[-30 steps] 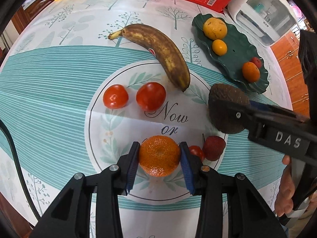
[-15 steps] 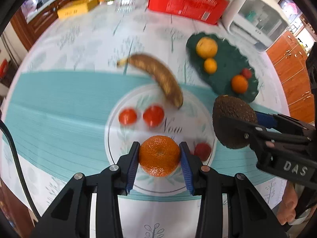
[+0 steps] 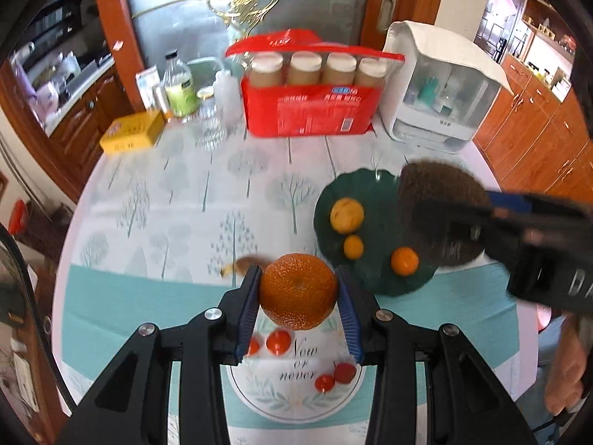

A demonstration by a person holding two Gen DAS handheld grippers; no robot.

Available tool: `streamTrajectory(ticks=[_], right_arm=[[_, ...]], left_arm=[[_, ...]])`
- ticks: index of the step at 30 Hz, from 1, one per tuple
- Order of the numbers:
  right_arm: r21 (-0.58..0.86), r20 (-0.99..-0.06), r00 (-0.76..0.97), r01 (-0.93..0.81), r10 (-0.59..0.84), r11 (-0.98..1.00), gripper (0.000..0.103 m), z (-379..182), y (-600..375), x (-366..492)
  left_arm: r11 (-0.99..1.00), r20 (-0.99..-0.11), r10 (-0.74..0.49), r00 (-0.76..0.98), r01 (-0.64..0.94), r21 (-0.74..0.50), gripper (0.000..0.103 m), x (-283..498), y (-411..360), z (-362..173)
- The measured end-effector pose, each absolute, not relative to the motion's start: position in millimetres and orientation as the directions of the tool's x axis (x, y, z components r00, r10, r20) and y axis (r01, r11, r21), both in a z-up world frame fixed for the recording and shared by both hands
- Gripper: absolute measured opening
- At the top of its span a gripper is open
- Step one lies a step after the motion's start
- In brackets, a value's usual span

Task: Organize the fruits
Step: 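Carry avocado and mandarin onto the green plate and open both tools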

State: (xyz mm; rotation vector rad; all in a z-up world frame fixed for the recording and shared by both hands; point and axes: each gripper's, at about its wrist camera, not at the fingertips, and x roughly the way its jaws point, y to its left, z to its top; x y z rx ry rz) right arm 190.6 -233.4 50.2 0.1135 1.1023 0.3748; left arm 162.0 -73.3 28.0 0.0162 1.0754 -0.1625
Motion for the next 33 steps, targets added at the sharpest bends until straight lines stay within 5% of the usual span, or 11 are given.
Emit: streamTrajectory(ticks=[8,20,33], right_arm=[[0.226,-0.859,0.431,-0.168,0.277,0.96,0.061,53,-263,250],[0.203,-0.931,0.301,-0.048,0.207,0.978,0.061,-72,-323,300],[0.17,-0.954,0.239,-0.067,0.181,0.983,0.061,-142,-325,319]], left_arm=[[0.989,-0.888,-0.107,0.448,0.142,-0.047,0.039,202,-109,22],[0.988,-0.942,-0.139,0.307,0.104,-0.112,0.039,237,-159,-87],[0.987,-0.962,-0.156,0.224,0.075,-0.143,0.039,255,-195,-161]])
